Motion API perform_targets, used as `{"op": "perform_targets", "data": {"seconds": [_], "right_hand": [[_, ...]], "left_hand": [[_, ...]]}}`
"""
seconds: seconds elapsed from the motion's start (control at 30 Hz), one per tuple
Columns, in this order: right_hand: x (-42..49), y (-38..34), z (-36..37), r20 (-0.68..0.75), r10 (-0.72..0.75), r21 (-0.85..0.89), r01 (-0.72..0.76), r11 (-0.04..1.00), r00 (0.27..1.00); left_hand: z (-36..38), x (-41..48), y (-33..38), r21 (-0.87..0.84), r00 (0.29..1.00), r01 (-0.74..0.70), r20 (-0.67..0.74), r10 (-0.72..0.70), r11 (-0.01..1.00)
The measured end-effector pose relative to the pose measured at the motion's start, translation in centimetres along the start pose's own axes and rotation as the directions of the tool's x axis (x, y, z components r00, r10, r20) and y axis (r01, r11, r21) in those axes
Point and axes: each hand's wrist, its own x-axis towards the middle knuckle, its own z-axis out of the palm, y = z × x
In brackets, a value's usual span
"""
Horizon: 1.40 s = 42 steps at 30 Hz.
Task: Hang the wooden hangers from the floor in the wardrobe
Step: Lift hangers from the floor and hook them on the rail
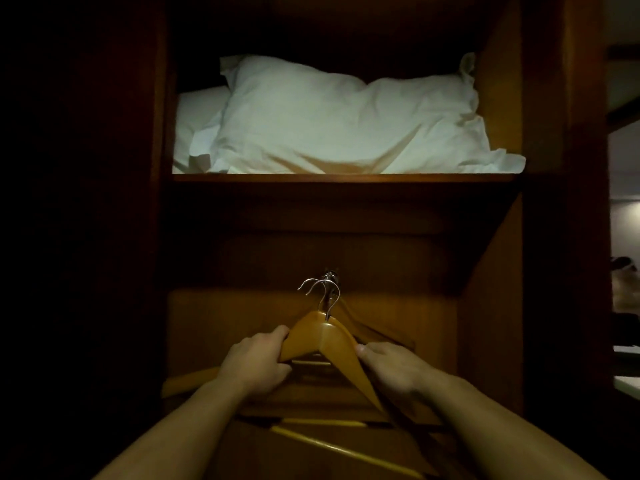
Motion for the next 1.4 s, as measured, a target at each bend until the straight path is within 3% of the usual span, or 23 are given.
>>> {"op": "perform_targets", "data": {"seconds": [0.37, 0.87, 1.4], "right_hand": [[5.0, 5.6, -2.1, -0.186, 0.038, -0.055, -0.049, 0.997, 0.982], [13.6, 6.8, -3.0, -0.247, 0.161, -0.169, -0.206, 0.964, 0.956], [19.0, 7.4, -2.8, -0.086, 0.108, -0.148, -0.12, 0.982, 0.99]], "left_hand": [[3.5, 6.9, 3.2, -0.009, 0.998, -0.057, -0.036, 0.057, 0.998], [8.4, 13.5, -0.3, -0.088, 0.995, -0.1, 0.006, 0.101, 0.991], [10.2, 17.8, -1.7, -0.015, 1.0, 0.026, 0.018, -0.026, 1.0]]}}
